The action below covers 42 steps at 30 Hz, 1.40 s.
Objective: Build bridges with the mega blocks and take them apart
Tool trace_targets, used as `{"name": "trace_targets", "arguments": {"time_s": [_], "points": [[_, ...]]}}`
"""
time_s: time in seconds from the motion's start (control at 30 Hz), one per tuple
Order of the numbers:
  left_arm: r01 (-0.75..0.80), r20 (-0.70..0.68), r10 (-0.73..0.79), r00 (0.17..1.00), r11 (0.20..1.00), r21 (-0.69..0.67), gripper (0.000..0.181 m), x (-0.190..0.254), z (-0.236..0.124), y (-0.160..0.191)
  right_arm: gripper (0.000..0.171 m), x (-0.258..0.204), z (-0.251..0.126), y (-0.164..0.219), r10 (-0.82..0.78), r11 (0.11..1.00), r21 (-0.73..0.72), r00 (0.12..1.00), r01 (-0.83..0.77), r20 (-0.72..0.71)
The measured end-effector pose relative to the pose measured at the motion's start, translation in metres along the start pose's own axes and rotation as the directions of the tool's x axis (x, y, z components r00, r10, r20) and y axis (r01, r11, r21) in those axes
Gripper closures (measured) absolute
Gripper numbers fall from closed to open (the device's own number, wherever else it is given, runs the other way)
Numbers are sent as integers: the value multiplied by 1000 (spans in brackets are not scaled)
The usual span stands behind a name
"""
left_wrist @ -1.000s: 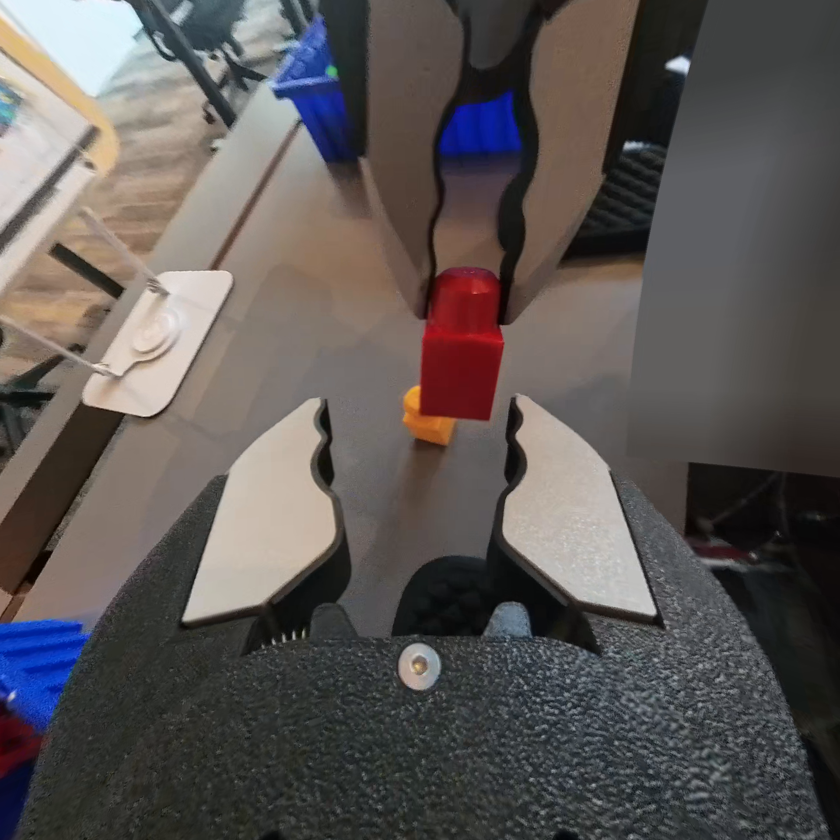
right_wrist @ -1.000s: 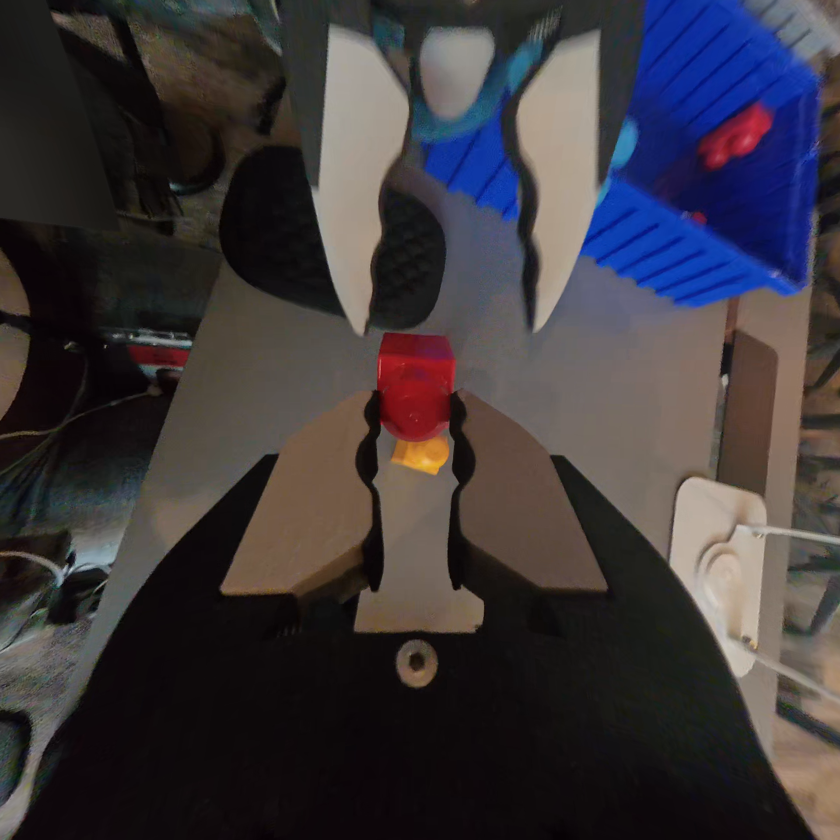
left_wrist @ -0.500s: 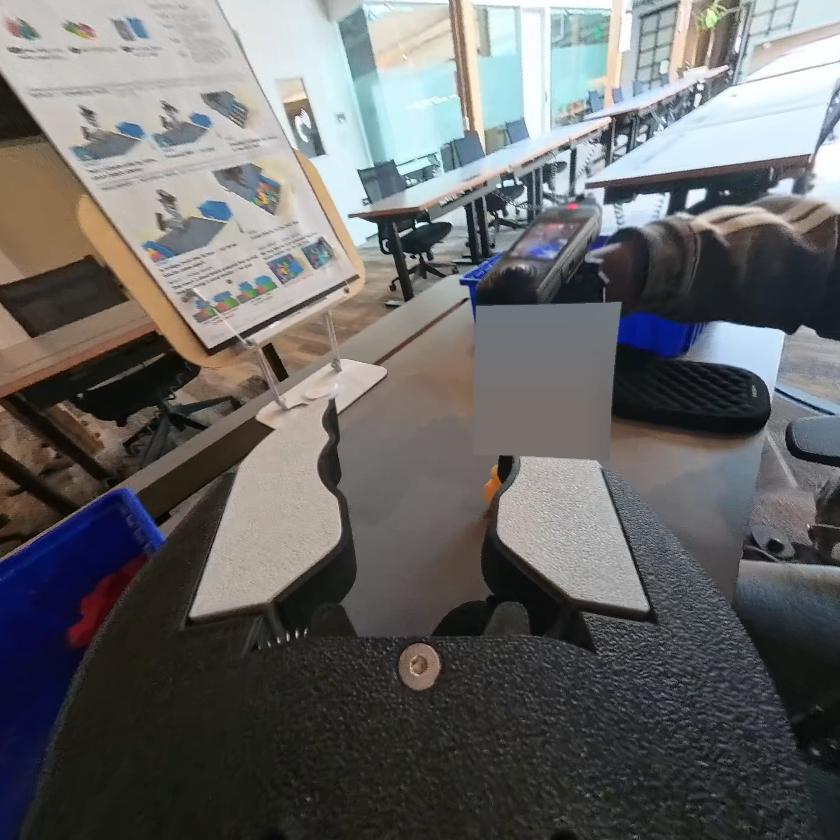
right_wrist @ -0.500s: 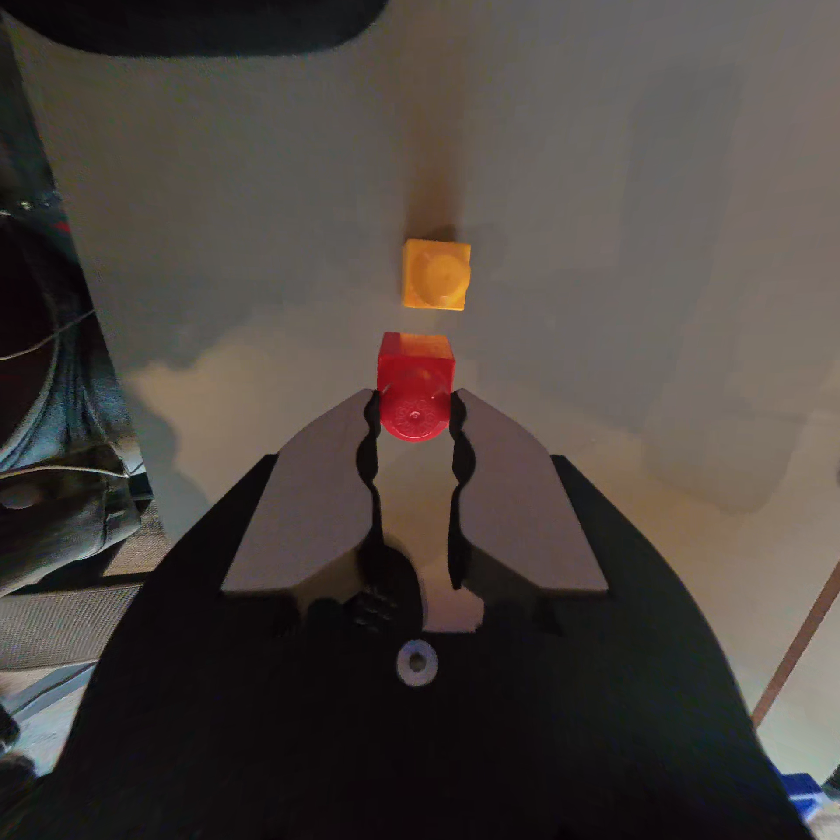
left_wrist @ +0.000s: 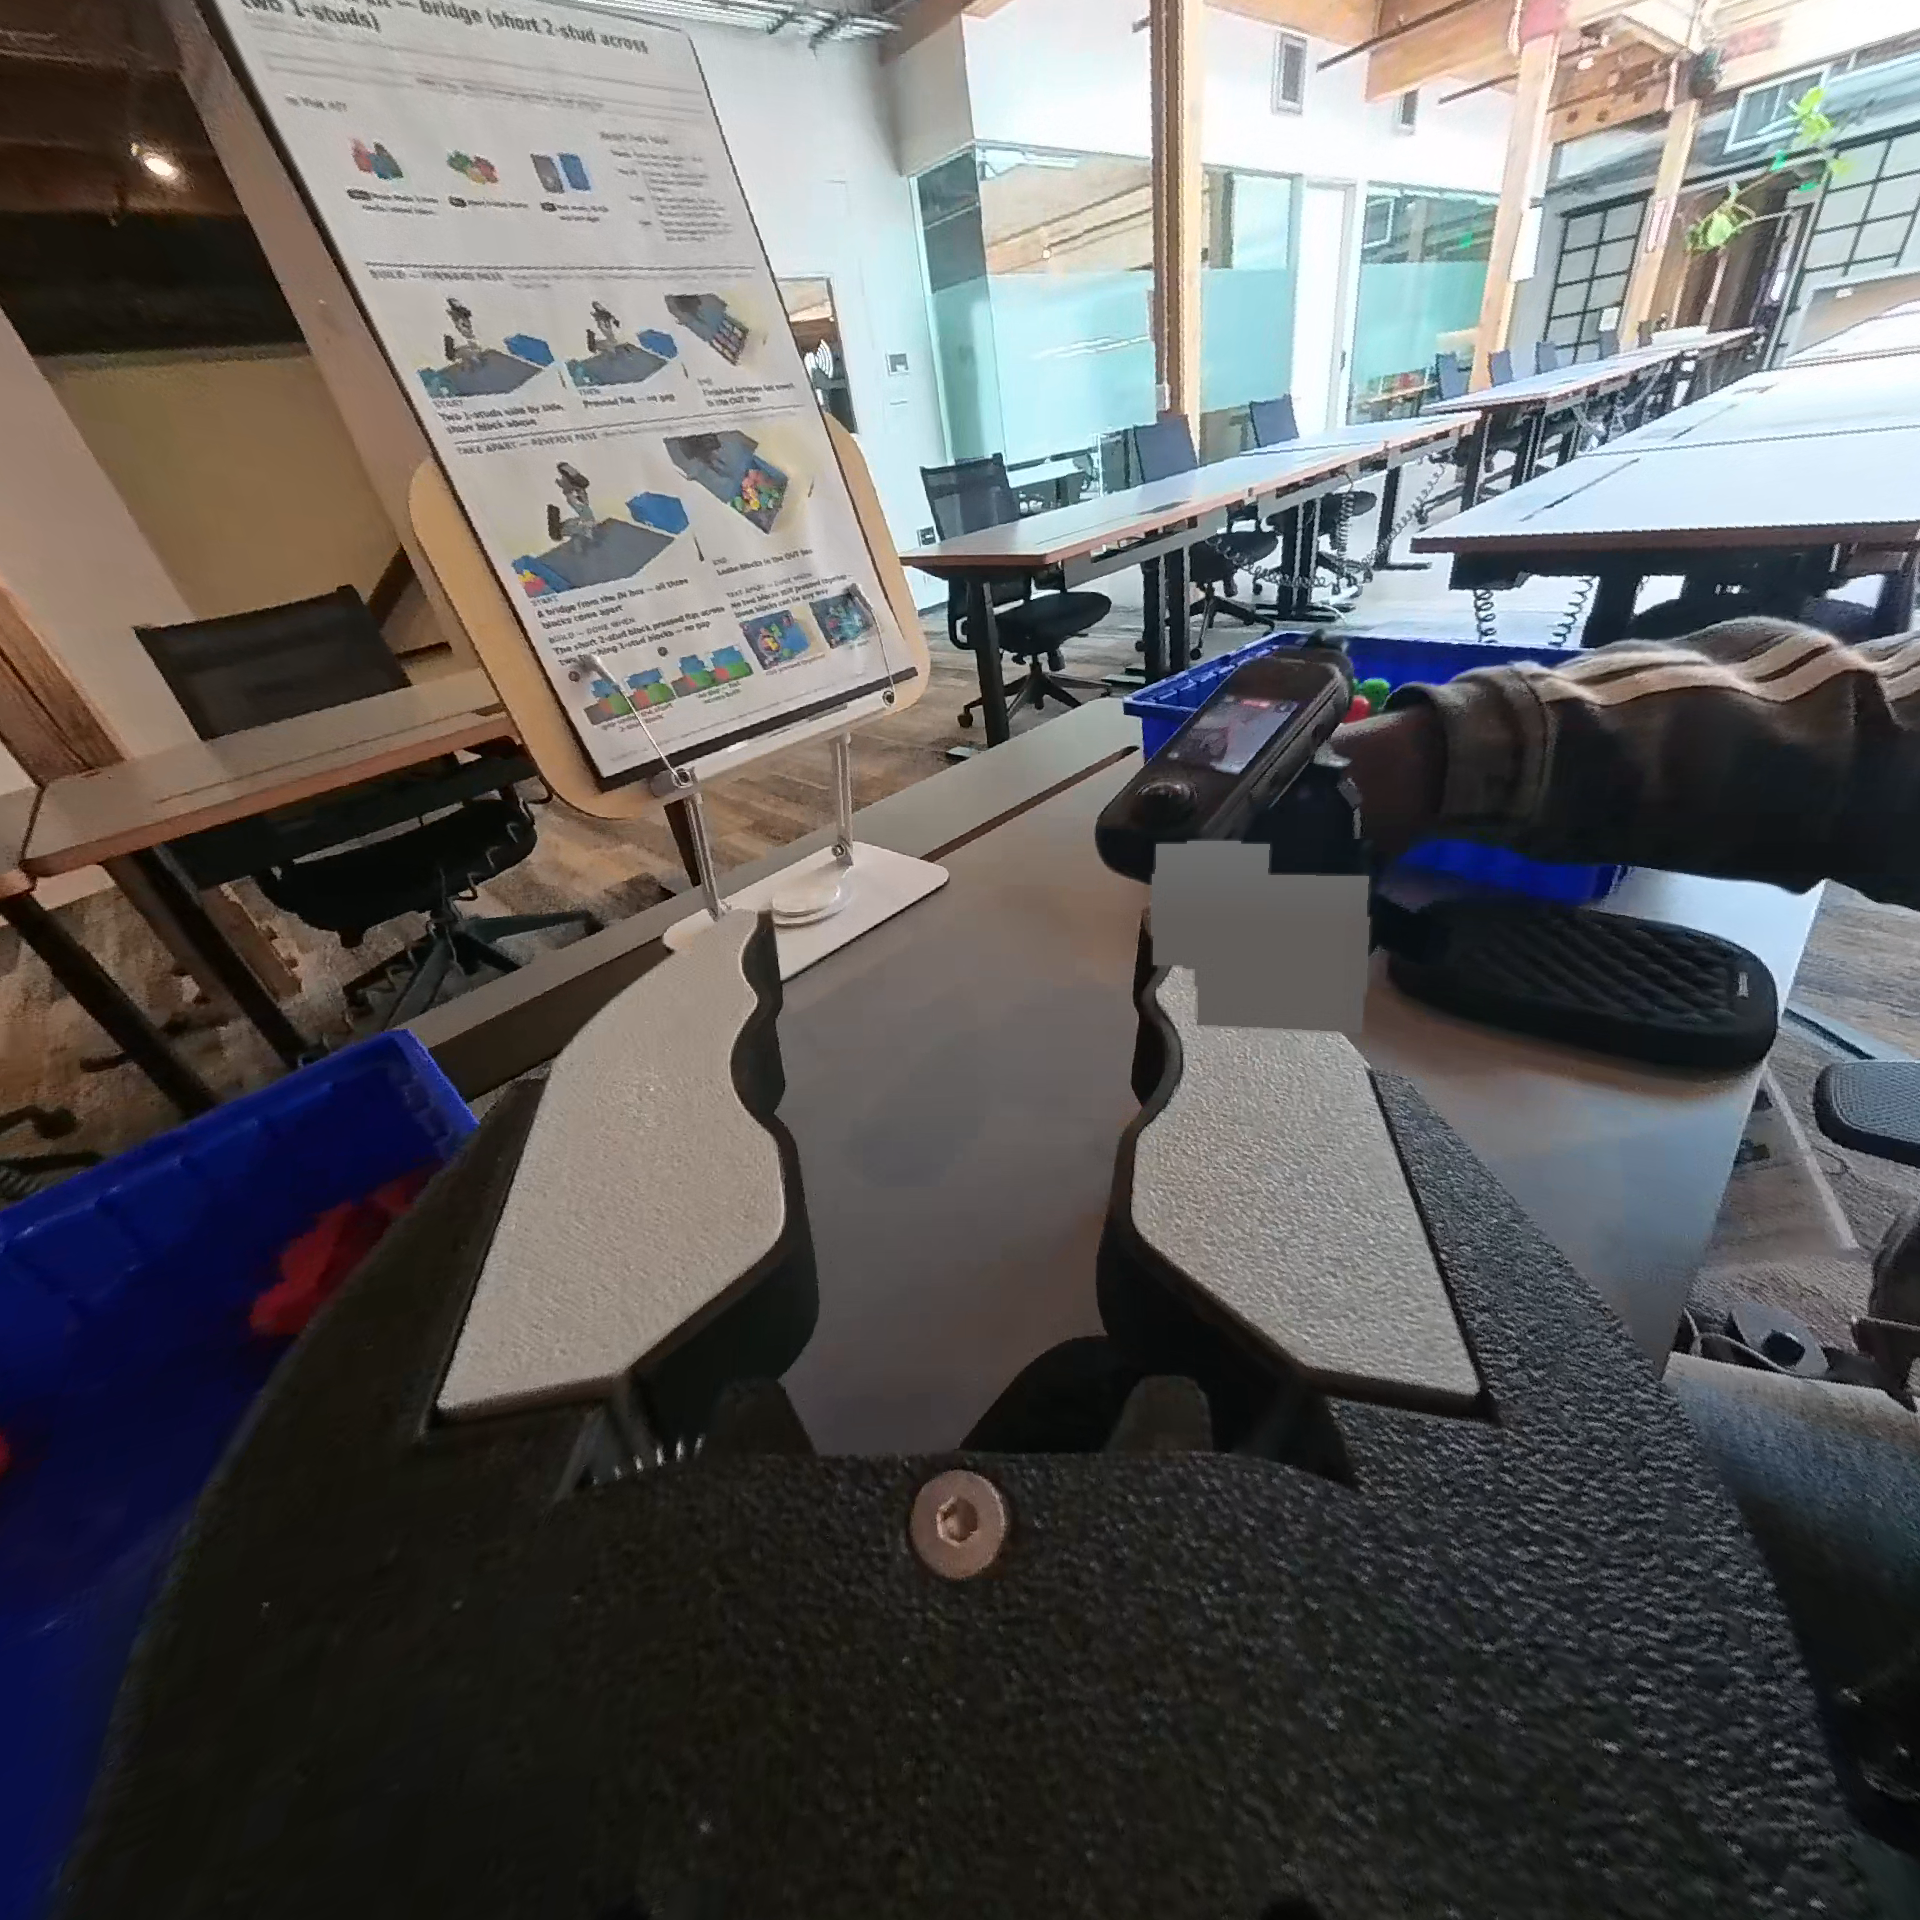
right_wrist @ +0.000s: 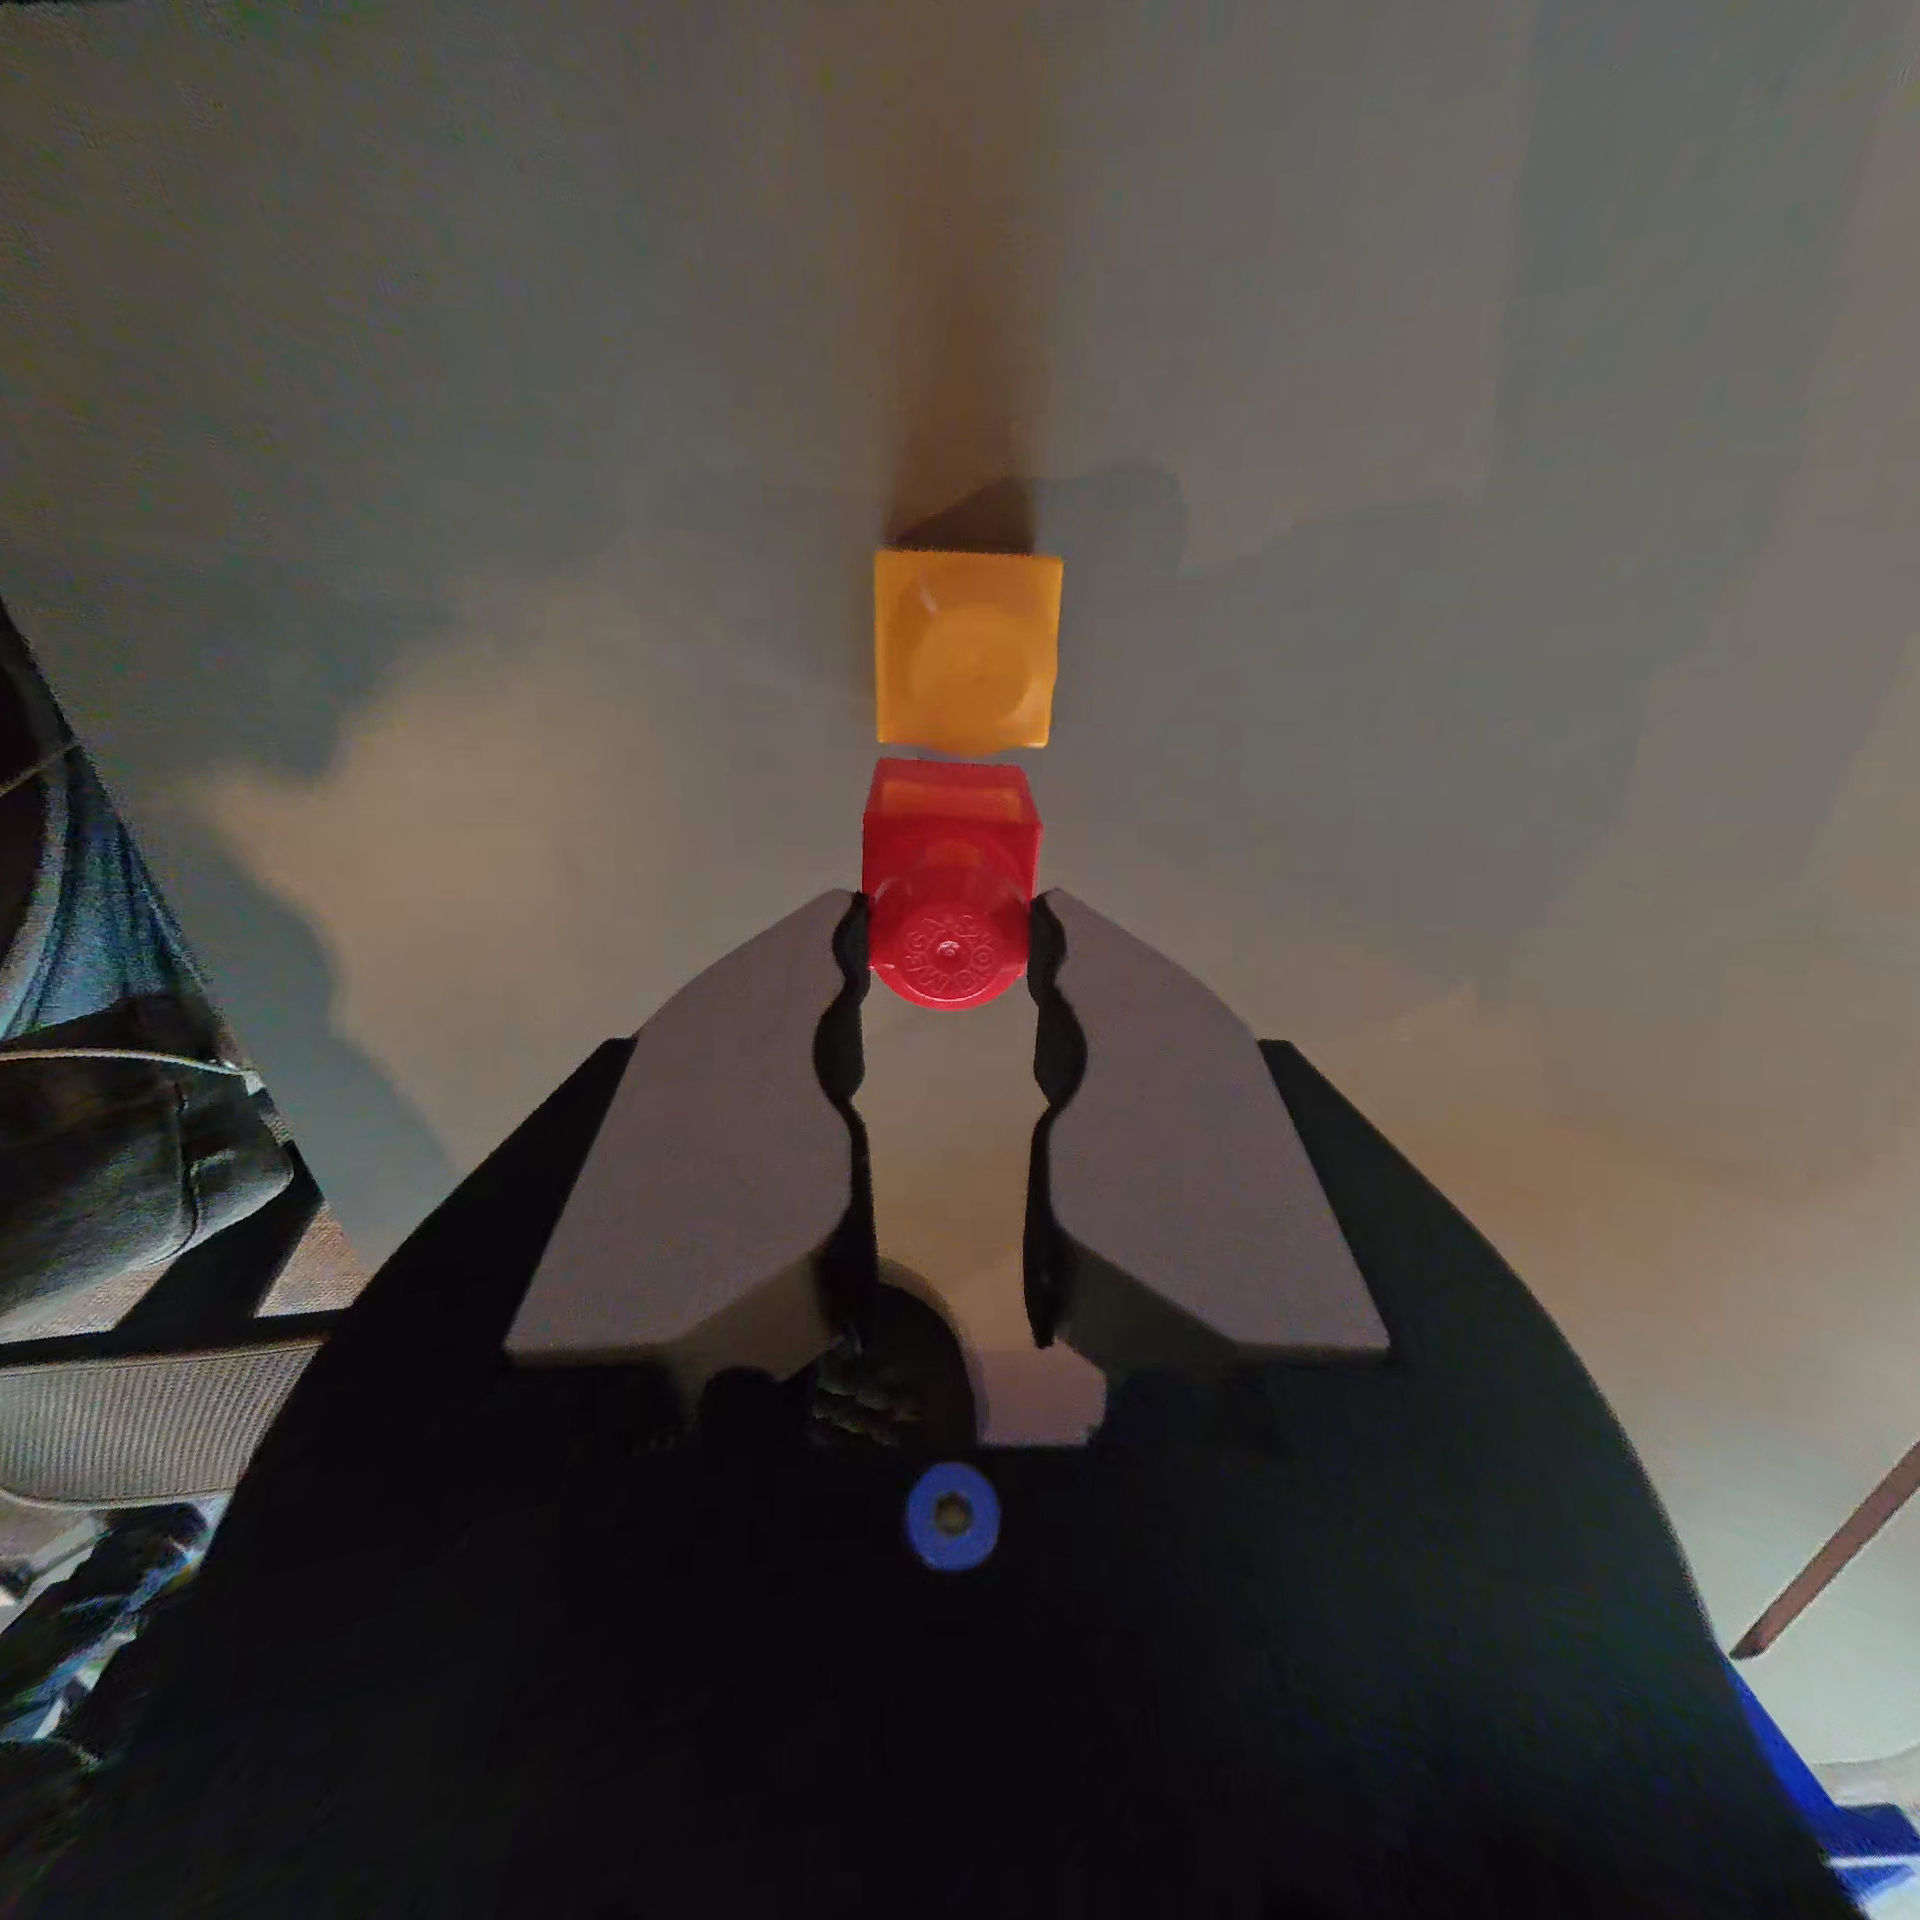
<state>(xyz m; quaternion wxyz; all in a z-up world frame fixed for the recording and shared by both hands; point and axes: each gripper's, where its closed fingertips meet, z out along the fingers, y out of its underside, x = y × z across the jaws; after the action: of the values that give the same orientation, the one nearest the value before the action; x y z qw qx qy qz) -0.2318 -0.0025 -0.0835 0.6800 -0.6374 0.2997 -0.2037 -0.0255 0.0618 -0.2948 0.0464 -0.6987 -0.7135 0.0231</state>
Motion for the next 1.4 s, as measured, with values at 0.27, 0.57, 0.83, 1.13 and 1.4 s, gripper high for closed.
{"name": "trace_targets", "arguments": {"time_s": [0.27, 0.57, 0.83, 1.13, 1.4], "points": [[-16, 10, 15, 1000, 1000, 25, 116, -1, -10, -7, 142, 2, 8, -6, -7, 1000, -14, 1000, 7, 13], [-24, 18, 24, 1000, 1000, 12, 117, -3, -12, -6, 142, 1, 14, -8, -19, 1000, -7, 999, 19, 27], [-31, 11, 31, 999, 1000, -6, 118, -1, -11, -3, 142, 2, 14, -8, -26, 1000, 2, 999, 26, 30], [-44, -4, 44, 999, 998, -36, 119, 2, -8, 2, 142, 3, 15, -10, -35, 999, 7, 999, 35, 28], [-44, 4, 44, 999, 998, -50, 118, -1, -10, 5, 119, 4, 5, -17, -7, 998, 66, 1000, 6, 16]]}}
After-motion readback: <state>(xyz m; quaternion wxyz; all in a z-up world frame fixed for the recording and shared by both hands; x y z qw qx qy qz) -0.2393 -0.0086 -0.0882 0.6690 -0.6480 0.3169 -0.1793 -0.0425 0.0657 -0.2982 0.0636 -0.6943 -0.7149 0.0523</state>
